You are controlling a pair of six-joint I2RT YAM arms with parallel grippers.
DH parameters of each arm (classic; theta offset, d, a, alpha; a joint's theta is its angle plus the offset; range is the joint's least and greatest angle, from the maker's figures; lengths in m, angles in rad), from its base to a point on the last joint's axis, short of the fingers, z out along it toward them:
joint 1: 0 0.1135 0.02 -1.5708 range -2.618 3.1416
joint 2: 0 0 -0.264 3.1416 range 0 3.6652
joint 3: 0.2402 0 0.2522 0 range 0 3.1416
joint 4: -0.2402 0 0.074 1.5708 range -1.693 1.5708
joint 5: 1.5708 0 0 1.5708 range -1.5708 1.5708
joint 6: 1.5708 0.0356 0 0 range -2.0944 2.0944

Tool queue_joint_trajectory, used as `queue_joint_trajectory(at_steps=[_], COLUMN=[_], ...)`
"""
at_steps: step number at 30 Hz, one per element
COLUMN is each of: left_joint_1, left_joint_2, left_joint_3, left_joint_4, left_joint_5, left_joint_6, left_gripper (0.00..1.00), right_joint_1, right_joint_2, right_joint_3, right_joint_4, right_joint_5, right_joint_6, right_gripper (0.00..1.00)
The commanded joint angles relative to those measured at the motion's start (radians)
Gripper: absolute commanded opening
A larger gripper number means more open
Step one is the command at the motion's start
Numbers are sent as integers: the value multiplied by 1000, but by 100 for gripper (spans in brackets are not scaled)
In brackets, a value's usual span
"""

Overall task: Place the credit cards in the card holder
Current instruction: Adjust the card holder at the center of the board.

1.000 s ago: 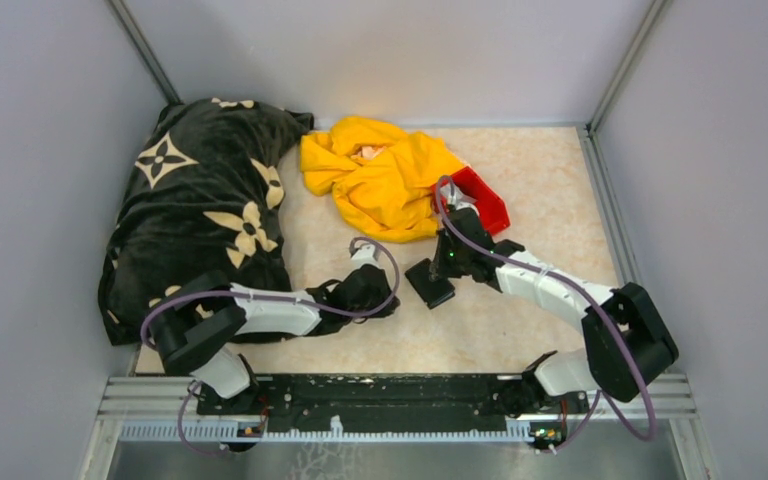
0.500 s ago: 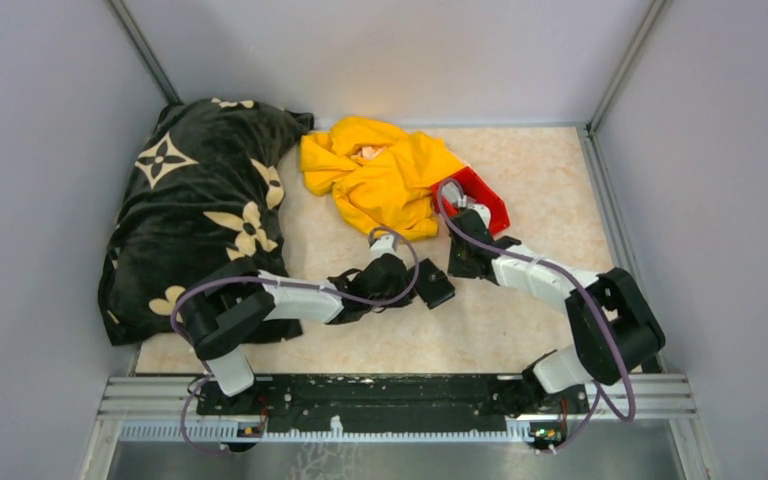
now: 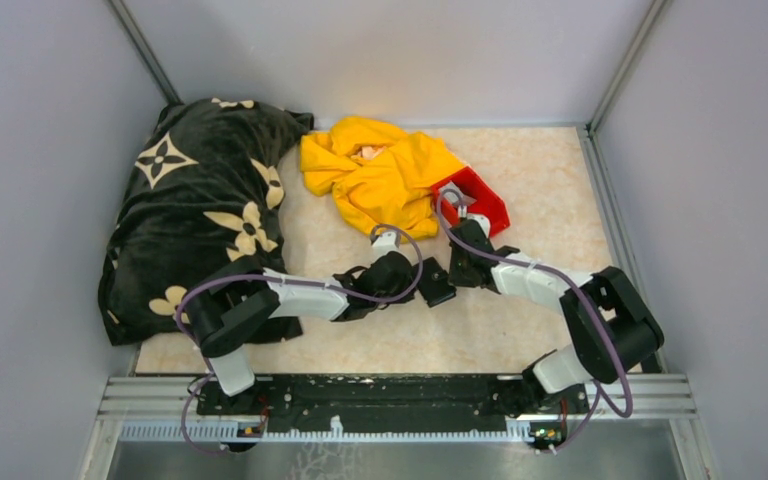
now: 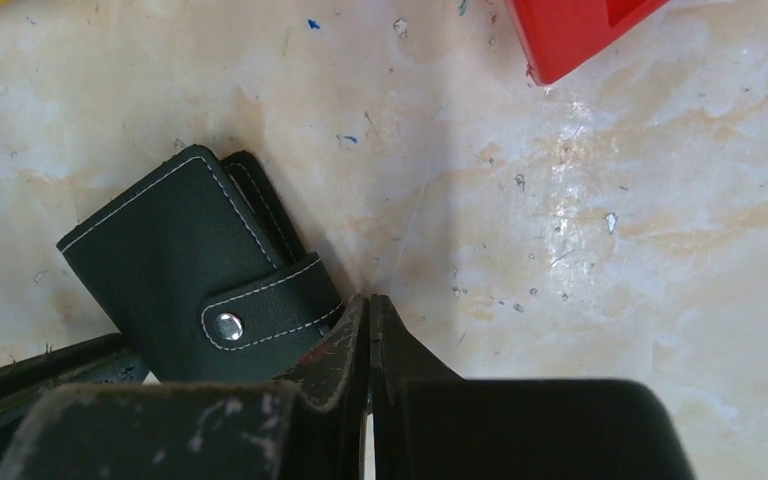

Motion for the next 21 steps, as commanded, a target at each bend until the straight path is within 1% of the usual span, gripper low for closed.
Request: queue_joint_trajectory(at_steps=[1, 7, 16, 21], left_joint_1=[7, 15, 21, 23], left_joint_2=[23, 6, -33, -67], left_joint_3=[8, 2, -28, -51], left_joint_4=[-79, -81, -92, -102], left_joint_5=[-53, -71, -100, -118], left_joint_6=[33, 44, 47, 41], left_gripper=[20, 20, 20, 21], right_joint_1=[35, 96, 126, 134], right_joint_2=[-18, -23, -37, -38], right_joint_3=[-34, -29, -31, -26], right_joint_4=[5, -13, -32, -50], right_joint_5=[-22, -5, 9, 52], right_joint_6=[34, 80, 108, 115], right_gripper=[0, 0, 0, 0])
